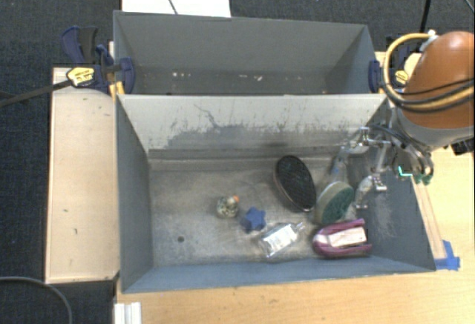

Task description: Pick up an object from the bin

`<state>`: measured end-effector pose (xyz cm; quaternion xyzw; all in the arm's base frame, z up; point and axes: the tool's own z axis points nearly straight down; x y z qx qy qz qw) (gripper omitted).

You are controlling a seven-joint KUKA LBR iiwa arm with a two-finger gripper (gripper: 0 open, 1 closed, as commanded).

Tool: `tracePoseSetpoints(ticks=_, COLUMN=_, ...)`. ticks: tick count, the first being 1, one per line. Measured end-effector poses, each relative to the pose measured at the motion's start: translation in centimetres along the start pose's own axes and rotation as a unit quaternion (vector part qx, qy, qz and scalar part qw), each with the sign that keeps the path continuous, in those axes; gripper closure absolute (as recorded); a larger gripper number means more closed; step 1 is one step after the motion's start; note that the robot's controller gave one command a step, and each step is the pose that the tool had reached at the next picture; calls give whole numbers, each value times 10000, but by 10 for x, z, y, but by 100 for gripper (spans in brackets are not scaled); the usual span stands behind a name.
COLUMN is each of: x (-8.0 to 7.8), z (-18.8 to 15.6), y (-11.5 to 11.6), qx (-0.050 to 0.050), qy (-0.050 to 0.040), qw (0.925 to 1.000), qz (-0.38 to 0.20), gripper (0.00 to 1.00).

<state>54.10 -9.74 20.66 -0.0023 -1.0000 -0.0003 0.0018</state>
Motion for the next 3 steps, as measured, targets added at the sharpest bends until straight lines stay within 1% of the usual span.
tracePoseSetpoints(ticks=1, x=-21, z=136, y=-31, qx=13, qy=-72, qw=9978, qz=-654, gripper=0)
tracePoseSetpoints(ticks=2, x=-22, z=133, y=-28, qx=5, qy=-84, qw=9976, qz=-688, gripper=100)
tracePoseSetpoints(ticks=3, x=-18, z=-49, y=-18, qx=19, qy=-73, qw=9949, qz=-1010, gripper=100)
